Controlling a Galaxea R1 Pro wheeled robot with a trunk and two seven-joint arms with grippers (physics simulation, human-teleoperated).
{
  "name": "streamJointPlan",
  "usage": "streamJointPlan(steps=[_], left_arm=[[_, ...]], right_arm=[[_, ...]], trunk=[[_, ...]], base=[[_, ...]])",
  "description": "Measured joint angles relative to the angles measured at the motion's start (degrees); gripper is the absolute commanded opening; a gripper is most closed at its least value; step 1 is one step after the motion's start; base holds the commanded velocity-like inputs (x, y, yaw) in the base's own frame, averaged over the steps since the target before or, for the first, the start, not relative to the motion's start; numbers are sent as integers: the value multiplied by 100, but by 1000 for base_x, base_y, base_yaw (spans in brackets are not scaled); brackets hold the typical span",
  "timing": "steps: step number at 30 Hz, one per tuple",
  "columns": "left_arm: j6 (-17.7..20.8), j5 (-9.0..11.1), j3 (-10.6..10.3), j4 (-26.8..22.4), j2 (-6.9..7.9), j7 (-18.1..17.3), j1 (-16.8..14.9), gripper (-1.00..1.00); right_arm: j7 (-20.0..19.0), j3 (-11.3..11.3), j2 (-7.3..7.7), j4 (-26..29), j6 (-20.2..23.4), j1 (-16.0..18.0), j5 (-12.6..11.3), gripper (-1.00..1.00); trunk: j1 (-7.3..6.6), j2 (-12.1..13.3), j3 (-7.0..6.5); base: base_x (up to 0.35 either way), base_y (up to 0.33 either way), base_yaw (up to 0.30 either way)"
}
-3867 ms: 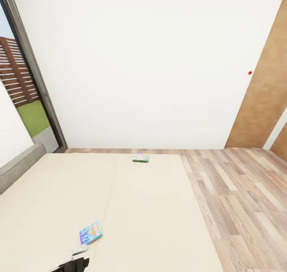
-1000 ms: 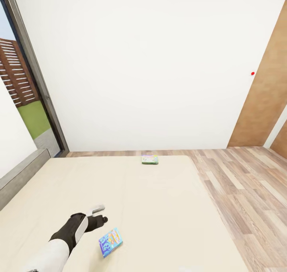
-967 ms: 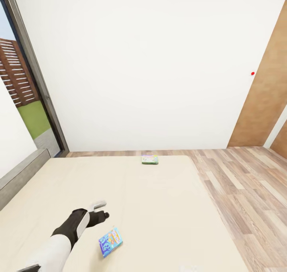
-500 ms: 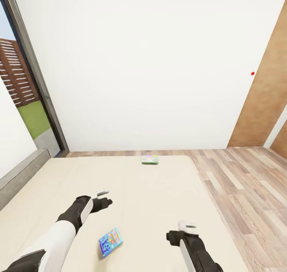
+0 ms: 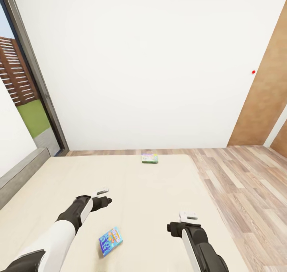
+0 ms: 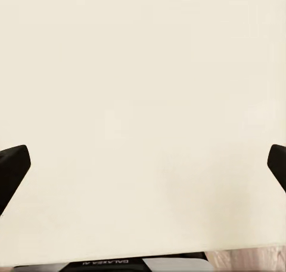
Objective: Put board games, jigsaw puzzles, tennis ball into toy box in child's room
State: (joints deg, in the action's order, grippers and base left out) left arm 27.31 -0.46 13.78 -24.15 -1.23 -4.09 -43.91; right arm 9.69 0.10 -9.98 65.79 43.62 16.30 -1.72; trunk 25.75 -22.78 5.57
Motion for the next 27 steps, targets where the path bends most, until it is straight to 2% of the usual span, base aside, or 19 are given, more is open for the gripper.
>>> streamJointPlan(steps=[8,27], left_arm=[[-16,0,-75,0,-17,5,0,100],[-24,8,-93,0,3,8,0,100]], right_arm=[[-3,-24,28,-52,-3,0,-3,100],[-19,-3,16,-54,35,0,7,100]], trunk=[[0,0,63],[0,0,88]], base=[[0,0,0],[0,0,0]])
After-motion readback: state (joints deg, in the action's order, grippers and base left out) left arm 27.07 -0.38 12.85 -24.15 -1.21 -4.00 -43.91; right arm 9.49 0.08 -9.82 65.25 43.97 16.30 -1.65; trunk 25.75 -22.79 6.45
